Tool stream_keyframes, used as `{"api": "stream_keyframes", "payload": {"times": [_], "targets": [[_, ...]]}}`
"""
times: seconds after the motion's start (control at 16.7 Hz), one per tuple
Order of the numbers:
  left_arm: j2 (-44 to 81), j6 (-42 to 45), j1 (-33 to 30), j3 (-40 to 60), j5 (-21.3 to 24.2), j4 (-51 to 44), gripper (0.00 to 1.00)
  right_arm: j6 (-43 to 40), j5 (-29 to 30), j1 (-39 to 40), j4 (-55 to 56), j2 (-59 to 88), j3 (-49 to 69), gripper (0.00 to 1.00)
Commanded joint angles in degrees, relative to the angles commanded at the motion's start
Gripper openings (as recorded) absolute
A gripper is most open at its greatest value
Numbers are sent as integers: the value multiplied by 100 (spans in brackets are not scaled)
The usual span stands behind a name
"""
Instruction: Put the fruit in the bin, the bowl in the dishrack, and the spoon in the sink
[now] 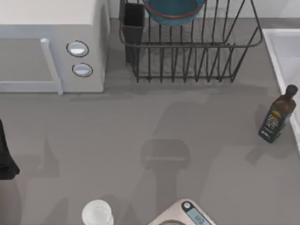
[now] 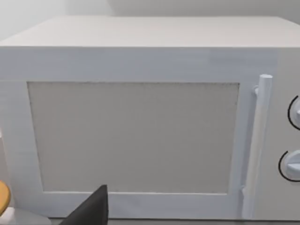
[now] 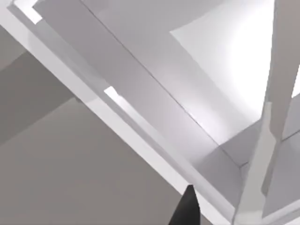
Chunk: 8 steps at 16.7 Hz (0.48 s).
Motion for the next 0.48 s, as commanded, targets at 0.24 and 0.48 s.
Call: {"api": "stream_keyframes", "payload": {"times": [0.24,0.48], "targets": [[0,0,0,0,0,0,100,-42,-31,128,-513,1513,2530,0],[0,0,0,0,0,0,100,-208,-88,420,-768,2645,4182,0]]}}
